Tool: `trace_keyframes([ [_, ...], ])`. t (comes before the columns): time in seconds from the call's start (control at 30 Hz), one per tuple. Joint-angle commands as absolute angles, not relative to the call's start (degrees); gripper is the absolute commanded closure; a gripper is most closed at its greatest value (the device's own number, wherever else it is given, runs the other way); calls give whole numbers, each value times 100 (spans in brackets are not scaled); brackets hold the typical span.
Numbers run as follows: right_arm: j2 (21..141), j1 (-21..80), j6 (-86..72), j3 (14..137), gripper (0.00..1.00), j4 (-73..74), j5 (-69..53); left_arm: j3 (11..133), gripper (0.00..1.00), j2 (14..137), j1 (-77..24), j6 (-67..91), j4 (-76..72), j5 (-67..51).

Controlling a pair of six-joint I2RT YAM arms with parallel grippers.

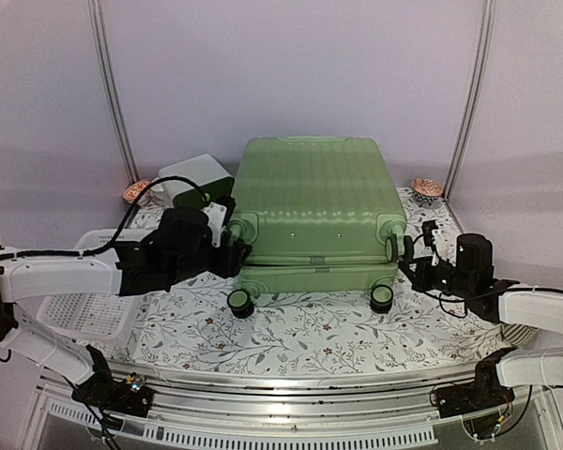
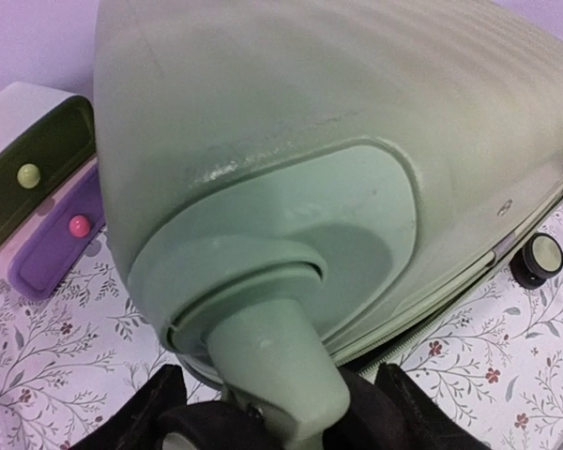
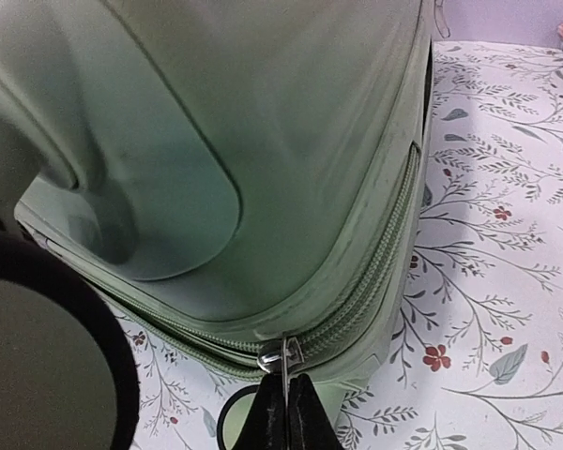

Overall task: Open, take out, and arrange the luggage
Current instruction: Pick up the wheels of luggage from the luggage, then unzip the zipper of the luggage.

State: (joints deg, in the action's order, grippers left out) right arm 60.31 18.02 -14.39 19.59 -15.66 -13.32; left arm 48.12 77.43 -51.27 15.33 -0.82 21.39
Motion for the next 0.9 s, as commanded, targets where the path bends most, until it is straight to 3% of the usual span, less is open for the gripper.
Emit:
trace_keyframes([
  [0.0, 6254, 1696, -1232, 2327, 97, -1608, -1423, 4493, 99, 7022, -4624, 1793, 352, 2408],
  [0.33, 6324, 1688, -1152, 2534, 97, -1348, -1344, 4236, 98, 6522, -4217, 1754, 376, 1992],
  [0.87, 7479, 1088, -839, 3754, 96, -770, -1526, 4140, 97, 6434, -4122, 1560, 297, 1421],
])
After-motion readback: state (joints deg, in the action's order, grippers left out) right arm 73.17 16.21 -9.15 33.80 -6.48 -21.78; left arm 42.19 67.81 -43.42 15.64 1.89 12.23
